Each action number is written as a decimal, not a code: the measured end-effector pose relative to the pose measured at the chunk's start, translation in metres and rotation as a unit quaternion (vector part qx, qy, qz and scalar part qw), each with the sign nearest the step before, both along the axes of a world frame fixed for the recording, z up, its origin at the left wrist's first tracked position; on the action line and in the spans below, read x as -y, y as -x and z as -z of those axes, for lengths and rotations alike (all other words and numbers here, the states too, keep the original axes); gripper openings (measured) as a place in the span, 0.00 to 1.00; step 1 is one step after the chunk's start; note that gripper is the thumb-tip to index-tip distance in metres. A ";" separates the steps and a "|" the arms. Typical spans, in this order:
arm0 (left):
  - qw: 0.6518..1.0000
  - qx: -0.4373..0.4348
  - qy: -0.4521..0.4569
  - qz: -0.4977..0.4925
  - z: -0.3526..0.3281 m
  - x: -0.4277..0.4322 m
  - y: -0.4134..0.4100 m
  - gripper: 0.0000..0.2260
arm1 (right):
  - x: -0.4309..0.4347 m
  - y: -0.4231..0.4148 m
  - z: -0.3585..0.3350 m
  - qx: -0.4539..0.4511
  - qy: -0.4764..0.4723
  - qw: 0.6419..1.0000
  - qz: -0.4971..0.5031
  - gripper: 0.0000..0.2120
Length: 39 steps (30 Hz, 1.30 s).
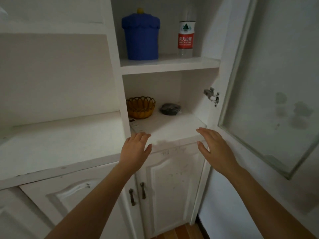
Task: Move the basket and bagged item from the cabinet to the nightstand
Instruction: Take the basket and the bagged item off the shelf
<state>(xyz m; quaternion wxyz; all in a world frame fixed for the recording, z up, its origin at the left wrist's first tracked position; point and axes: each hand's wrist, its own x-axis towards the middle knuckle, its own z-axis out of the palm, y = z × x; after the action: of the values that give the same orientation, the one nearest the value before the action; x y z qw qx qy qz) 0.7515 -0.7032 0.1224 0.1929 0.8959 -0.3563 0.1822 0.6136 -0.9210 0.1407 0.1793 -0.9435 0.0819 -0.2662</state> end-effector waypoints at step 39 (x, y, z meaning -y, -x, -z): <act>0.966 -0.132 -0.006 -0.222 0.025 0.084 -0.114 0.21 | 0.061 -0.196 0.009 -0.015 -0.034 0.993 -0.113 0.19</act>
<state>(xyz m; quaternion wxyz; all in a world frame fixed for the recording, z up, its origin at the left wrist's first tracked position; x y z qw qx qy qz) 0.8653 -0.7869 0.0979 0.1875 0.9698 -0.1207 0.0986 0.8098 -0.9824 0.1313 0.2390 -0.9440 -0.0135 -0.2270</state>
